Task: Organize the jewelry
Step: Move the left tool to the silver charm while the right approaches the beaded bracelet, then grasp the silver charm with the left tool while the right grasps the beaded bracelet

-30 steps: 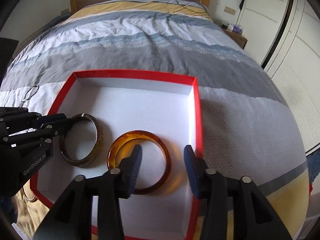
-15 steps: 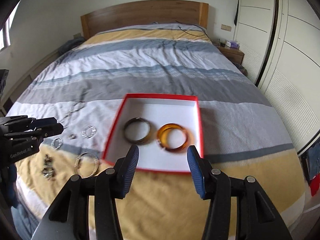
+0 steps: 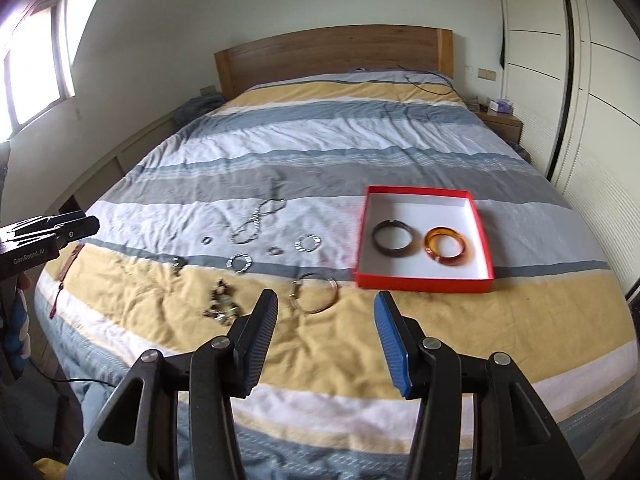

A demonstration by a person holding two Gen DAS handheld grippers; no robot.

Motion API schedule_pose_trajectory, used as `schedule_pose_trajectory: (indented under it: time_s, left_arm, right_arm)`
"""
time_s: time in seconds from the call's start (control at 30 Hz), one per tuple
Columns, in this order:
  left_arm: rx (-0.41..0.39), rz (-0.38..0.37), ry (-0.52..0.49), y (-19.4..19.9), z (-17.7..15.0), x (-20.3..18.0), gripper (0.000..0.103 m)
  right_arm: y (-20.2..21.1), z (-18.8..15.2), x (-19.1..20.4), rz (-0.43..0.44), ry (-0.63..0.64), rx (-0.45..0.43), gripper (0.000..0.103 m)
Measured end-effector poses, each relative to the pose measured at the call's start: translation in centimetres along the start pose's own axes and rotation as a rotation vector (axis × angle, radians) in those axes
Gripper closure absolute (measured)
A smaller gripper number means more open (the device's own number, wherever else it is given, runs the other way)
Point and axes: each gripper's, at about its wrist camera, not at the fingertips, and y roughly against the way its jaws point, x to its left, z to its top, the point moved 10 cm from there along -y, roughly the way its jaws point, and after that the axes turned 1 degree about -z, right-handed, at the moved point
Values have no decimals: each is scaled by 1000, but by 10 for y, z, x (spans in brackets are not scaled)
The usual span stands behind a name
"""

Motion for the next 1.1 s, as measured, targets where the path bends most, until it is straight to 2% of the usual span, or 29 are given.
schedule_pose_trajectory:
  time_s: [0.1,0.23,0.47,0.6,0.77,0.93,1.1]
  left_arm:
    - [24,28,31,-8,-22,23,59]
    - [89,60,84,-41,-55,50,59]
    - [182,38,165,-111,-88,70,57]
    - [210,0,204,-148,-91,73,57]
    - [226,-41,228,-192,-79,72,57]
    - [246,-40,263,-235,-66,81,57]
    - [283,-38,293,-266,-71,89,57]
  right_arm:
    - [-8,-12,23,36,37,30,53]
    - [-38,-27,53,90,79,90,53]
    - [-103,-55,94,189,117,203,53]
    - [-141,-64,110,235,125,259,52]
    - [-179,-64,122,277,126,305,49]
    - [-215,-59,134,302,150,334,47]
    - [-240,-62,144,321,169,362,47]
